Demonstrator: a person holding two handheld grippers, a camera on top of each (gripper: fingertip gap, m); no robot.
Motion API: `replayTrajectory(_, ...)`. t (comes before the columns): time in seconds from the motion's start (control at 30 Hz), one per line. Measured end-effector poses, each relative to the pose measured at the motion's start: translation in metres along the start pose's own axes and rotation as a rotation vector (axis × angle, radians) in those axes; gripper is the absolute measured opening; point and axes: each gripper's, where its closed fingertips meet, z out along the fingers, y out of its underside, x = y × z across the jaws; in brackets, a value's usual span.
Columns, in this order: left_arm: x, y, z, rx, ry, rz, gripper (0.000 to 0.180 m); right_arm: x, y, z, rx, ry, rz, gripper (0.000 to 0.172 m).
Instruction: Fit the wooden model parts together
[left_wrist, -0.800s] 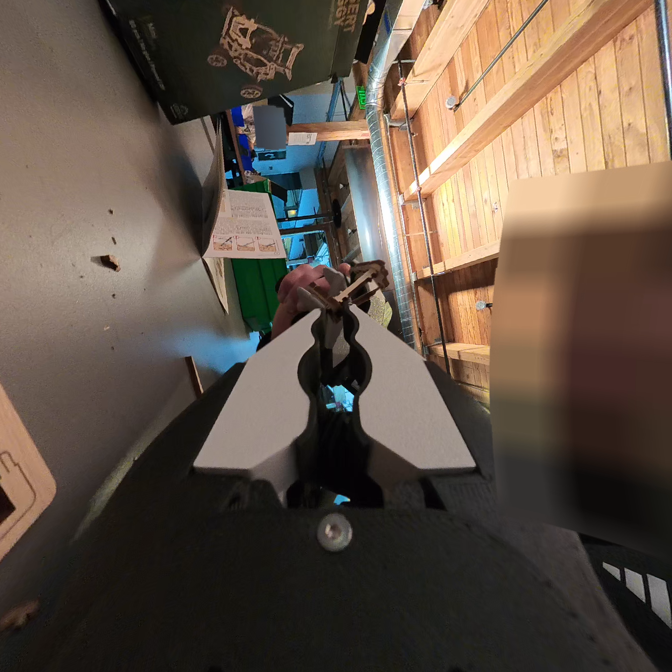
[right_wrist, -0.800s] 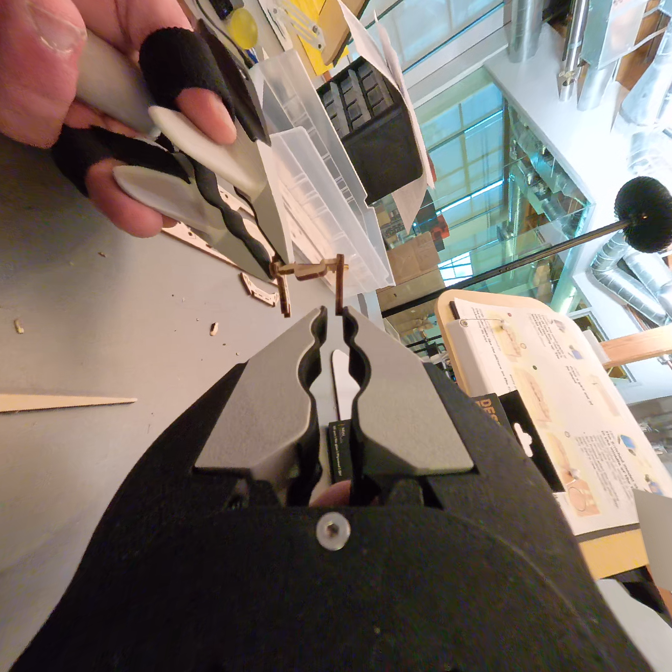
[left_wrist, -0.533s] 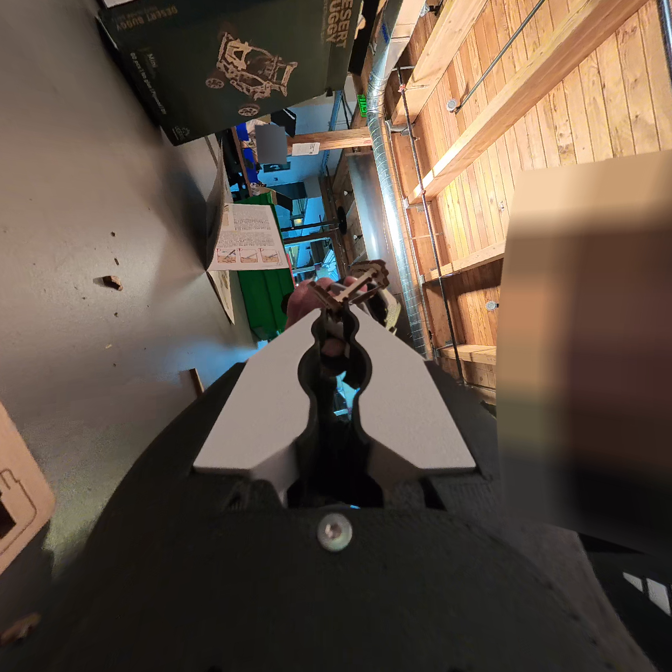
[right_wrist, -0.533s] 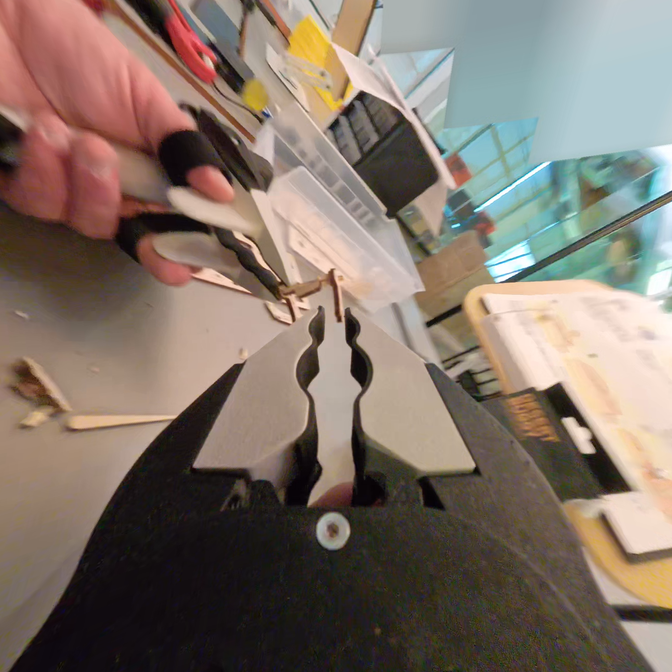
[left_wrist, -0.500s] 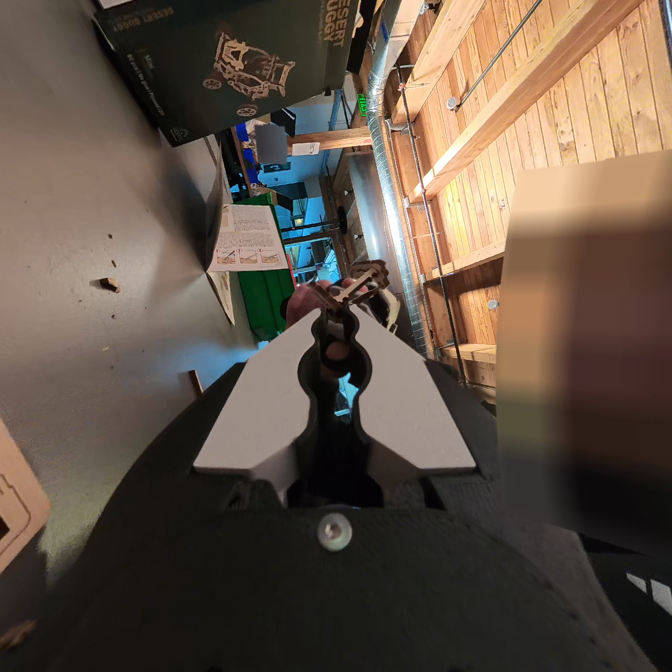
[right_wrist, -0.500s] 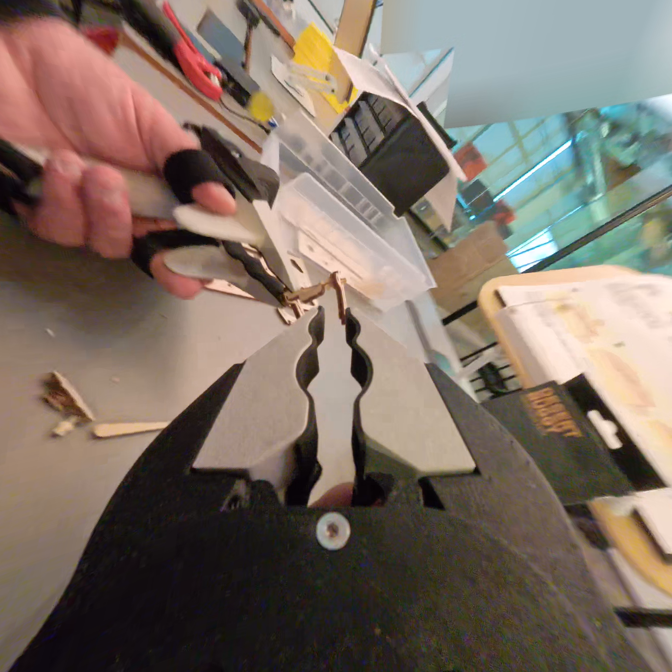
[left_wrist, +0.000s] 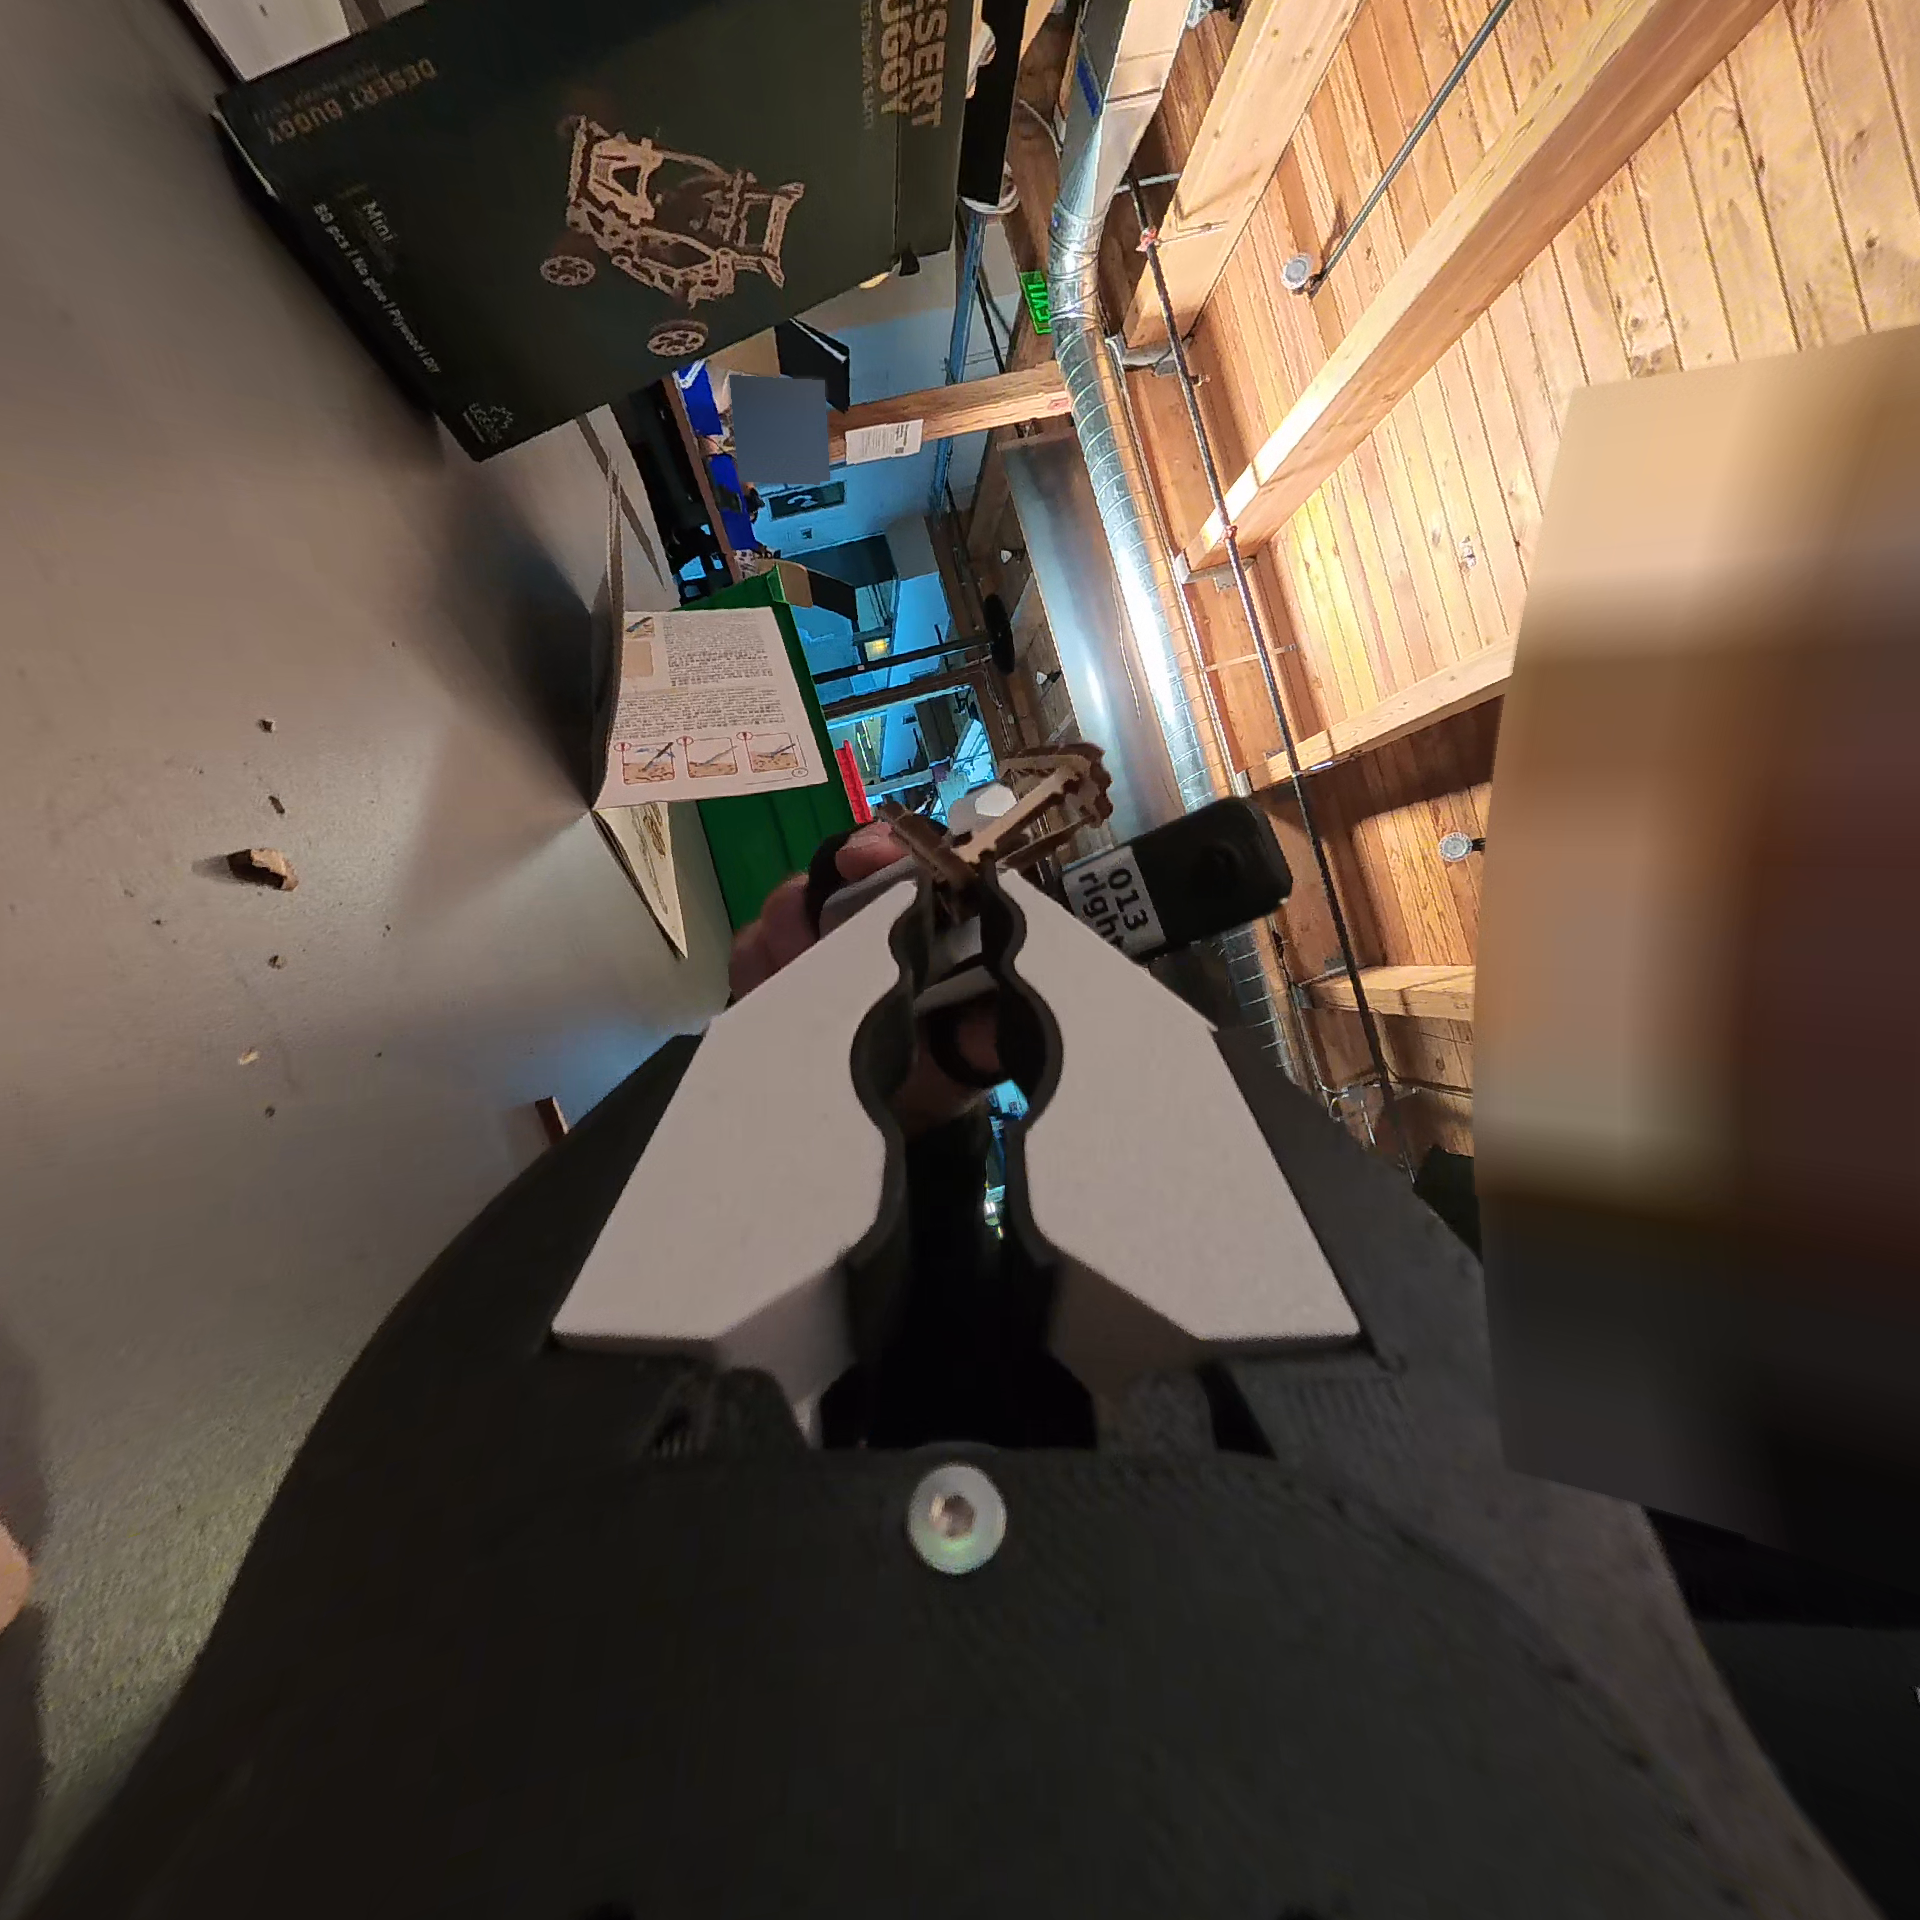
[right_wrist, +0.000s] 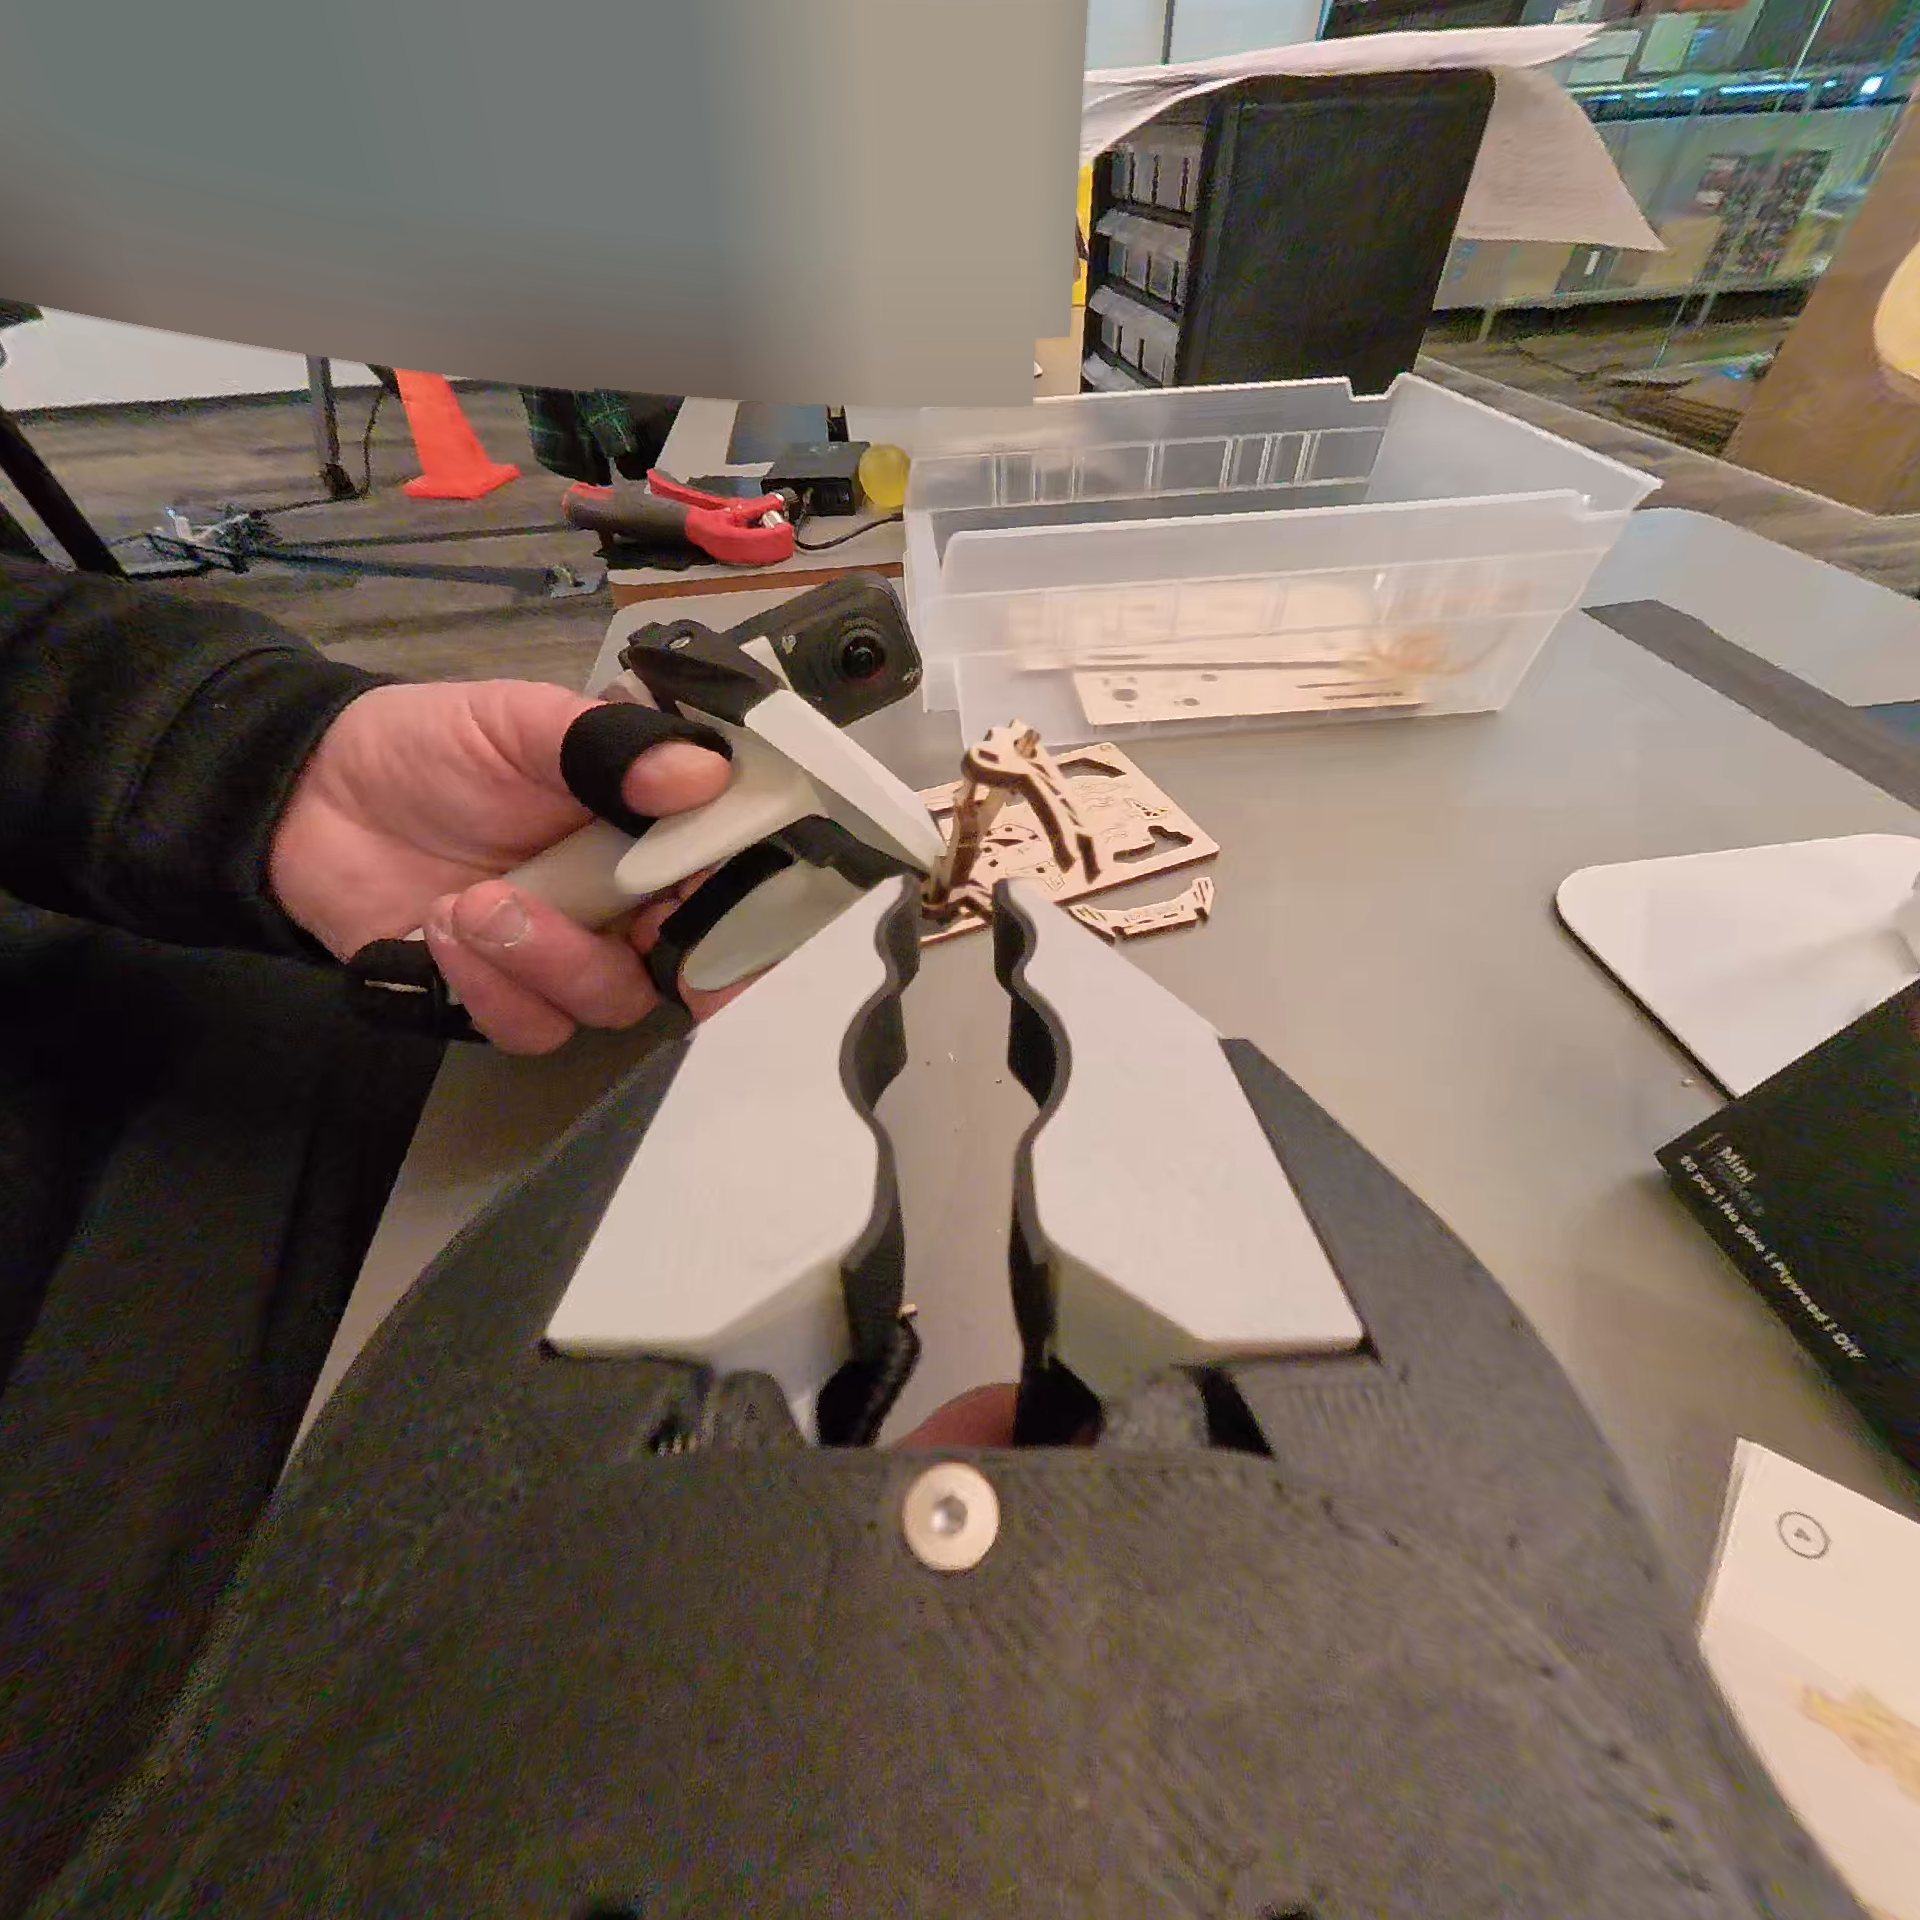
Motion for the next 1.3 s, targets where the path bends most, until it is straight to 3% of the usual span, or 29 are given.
replayTrajectory(0.27, 0.002, 0.003, 0.003, -0.017, 0.01, -0.001, 0.006, -0.002, -0.003, -0.001, 0.055, -0.085, 0.073, 0.001)
replayTrajectory(0.87, 0.005, 0.011, 0.007, -0.066, 0.023, -0.051, 0.006, -0.009, -0.004, -0.01, 0.112, -0.259, 0.153, 0.0)
replayTrajectory(1.3, 0.006, 0.012, 0.009, -0.083, 0.015, -0.057, 0.005, -0.01, -0.006, -0.013, 0.152, -0.296, 0.194, 0.001)
